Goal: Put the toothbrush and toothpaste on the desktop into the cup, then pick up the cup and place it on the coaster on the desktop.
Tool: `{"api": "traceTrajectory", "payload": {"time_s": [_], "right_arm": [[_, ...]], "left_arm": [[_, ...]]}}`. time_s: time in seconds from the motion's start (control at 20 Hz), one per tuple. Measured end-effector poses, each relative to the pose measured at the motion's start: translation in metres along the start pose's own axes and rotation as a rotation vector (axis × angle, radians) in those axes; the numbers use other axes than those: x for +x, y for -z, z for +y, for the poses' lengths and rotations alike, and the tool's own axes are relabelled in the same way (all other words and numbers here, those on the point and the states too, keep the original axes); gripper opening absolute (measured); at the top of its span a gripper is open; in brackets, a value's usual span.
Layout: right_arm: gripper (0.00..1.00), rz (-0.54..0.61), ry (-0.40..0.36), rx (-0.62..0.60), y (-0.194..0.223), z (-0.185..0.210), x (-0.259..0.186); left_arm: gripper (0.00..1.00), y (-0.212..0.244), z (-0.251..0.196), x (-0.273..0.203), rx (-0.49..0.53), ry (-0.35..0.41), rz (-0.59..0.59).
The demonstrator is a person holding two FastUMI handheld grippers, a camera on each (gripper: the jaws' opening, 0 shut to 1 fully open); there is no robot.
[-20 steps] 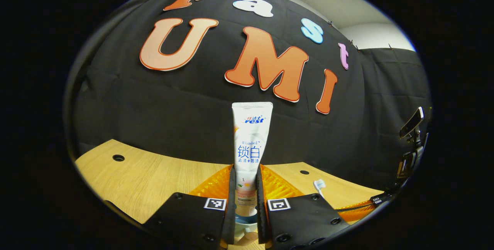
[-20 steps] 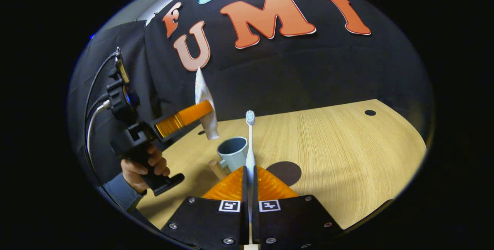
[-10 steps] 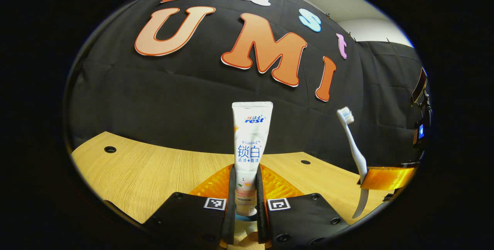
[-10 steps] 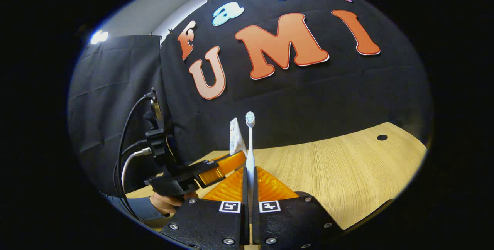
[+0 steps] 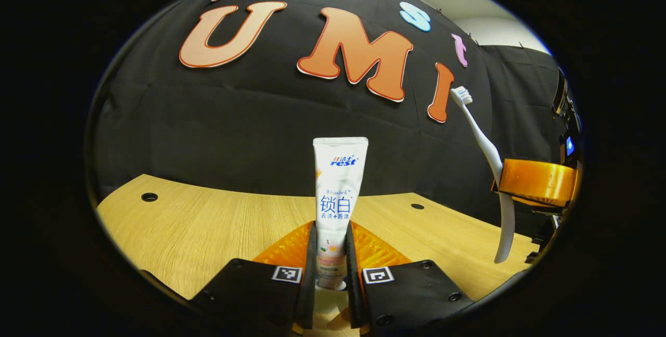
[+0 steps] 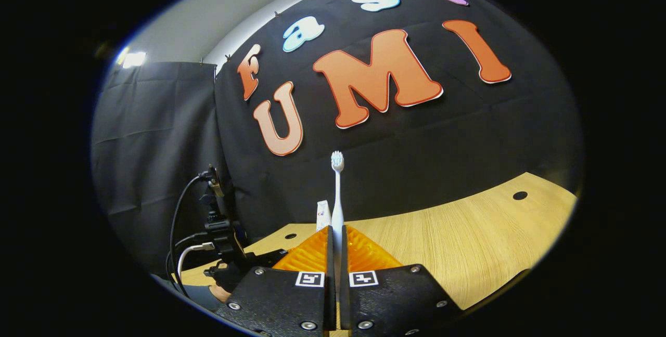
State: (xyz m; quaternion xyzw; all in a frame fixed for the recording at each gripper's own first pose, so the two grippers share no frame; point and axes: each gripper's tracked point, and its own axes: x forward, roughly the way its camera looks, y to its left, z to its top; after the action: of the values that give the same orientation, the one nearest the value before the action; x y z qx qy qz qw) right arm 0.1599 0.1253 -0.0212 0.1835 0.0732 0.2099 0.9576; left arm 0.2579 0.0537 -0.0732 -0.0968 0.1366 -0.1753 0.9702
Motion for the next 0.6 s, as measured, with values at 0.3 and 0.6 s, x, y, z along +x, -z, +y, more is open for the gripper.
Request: {"api": "traceTrajectory", "payload": {"time_s": [0.3, 0.6], "right_arm": [[0.03, 0.002, 0.011, 0.010, 0.001, -0.006, 0.007], [0.03, -0.010, 0.010, 0.020, -0.002, -0.006, 0.013]], "left_arm": [[0.35, -0.019, -0.004, -0.005, 0.023, 0.008, -0.038], [0.39, -0.037, -0.013, -0.019, 0.048, 0.031, -0.064]]}}
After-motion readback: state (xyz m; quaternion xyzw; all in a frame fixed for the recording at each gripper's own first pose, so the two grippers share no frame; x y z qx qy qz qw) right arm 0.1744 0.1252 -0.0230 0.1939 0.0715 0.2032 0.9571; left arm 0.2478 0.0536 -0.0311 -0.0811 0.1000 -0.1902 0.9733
